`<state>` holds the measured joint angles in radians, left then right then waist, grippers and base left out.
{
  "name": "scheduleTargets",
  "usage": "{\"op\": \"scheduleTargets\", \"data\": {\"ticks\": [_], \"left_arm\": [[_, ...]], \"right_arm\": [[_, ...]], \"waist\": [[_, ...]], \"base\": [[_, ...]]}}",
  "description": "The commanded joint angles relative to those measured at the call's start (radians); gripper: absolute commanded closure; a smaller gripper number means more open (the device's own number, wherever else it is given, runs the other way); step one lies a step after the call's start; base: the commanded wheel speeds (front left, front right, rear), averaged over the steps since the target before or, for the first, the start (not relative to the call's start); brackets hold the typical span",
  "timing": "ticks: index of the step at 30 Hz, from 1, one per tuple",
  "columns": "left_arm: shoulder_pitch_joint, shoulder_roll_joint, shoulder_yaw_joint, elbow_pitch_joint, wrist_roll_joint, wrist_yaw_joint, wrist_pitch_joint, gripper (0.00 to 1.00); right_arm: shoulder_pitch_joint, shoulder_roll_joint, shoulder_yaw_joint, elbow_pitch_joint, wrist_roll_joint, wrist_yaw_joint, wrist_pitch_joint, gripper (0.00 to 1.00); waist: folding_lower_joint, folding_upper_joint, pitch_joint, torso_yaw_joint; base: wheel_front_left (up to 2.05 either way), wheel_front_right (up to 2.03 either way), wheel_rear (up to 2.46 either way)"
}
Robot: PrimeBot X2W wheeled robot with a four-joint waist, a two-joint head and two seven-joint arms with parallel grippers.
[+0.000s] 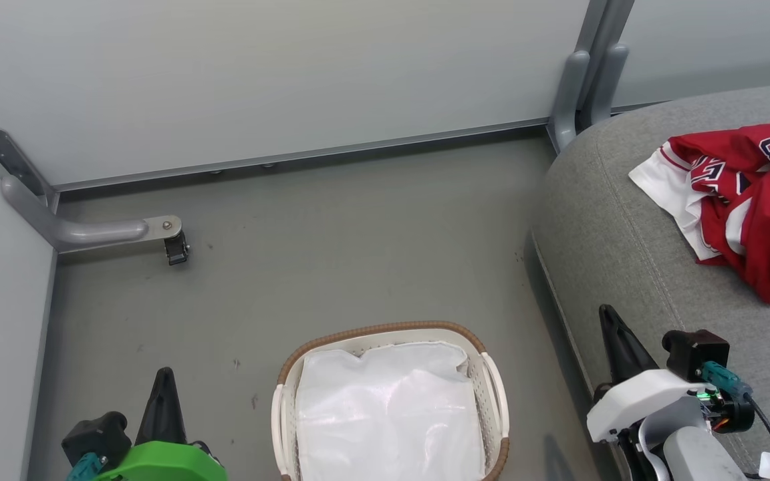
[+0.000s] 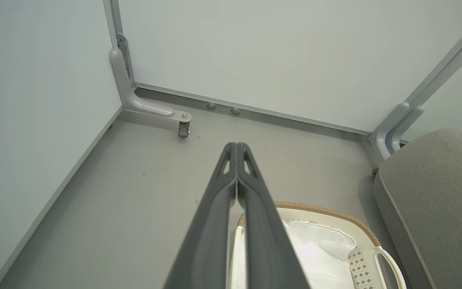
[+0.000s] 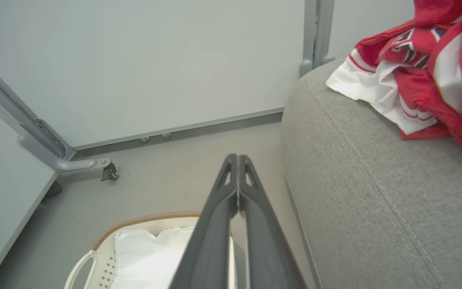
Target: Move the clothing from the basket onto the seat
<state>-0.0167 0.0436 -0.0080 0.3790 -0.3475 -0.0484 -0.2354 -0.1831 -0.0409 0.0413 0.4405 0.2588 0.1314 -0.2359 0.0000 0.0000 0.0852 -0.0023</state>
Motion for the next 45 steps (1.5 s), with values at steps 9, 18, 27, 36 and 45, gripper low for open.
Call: {"op": "scheduleTargets", "data": {"ticks": [9,18,27,36,45], "left_arm": [[-0.021,0.003,0.018,-0.035,-0.183,-0.015,0.045,1.0],[-0.031,0.004,0.031,-0.05,-0.323,-0.024,0.083,1.0],[-0.041,0.005,0.043,-0.061,-0.445,-0.032,0.118,1.0],[-0.05,0.005,0.055,-0.072,-0.559,-0.039,0.15,1.0],[-0.057,0.006,0.064,-0.082,-0.662,-0.046,0.18,1.0]], "right_arm": [[0.001,-0.004,-0.023,-0.046,0.195,0.0,0.047,1.0],[0.012,-0.005,-0.04,-0.067,0.344,0.0,0.085,1.0],[0.02,-0.006,-0.055,-0.085,0.475,0.0,0.12,1.0],[0.028,-0.007,-0.069,-0.101,0.597,0.0,0.152,1.0],[0.036,-0.008,-0.082,-0.116,0.708,-0.001,0.181,1.0]], "waist": [[0.0,0.0,-0.006,0.0],[0.0,0.0,-0.013,0.0],[0.0,0.0,-0.019,0.001],[0.0,0.0,-0.025,0.001],[0.0,0.0,-0.031,0.001]], "base": [[0.0,0.0,0.0],[0.0,0.0,0.0],[0.0,0.0,0.0],[0.0,0.0,0.0],[0.0,0.0,0.0]]}}
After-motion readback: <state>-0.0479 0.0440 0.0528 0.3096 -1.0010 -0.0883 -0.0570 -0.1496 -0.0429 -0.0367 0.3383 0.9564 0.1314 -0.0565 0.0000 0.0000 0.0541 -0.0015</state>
